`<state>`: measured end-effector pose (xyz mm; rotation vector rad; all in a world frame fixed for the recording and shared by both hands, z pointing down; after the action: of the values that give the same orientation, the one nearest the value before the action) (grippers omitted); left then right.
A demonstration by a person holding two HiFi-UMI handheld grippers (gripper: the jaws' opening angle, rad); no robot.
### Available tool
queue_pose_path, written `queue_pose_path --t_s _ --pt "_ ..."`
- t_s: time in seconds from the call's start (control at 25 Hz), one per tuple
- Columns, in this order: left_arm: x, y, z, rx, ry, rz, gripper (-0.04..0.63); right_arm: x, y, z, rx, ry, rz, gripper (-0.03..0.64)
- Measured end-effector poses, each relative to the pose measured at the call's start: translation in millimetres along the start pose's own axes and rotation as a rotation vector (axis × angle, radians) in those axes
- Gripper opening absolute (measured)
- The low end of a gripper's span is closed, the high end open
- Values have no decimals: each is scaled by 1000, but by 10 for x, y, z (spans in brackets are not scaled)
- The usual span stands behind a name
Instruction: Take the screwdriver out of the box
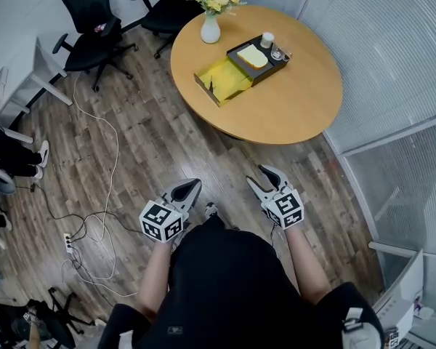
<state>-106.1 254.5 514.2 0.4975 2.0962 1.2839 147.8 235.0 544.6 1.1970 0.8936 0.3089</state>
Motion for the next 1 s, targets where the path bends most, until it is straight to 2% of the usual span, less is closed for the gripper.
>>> queue_pose_path --t_s 0.4,1.0 --pt "-173 -103 -280 -10 41 -33 5 -295 -101 93 -19 18 2 181" --pt "-386 -250 -509 11 12 -53 5 -709 -189 275 -3 -72 -41 181"
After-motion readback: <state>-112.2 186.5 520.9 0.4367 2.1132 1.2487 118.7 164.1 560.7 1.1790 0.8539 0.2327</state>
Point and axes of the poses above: the fingertips, and each gripper's own axes: x backward along the fingers, z to its right, y out of its underside, the point moved 7 cm from there along x, backward along the fingers, and after that the axes turned 3 degrees about -x, right-handed, at the moved point
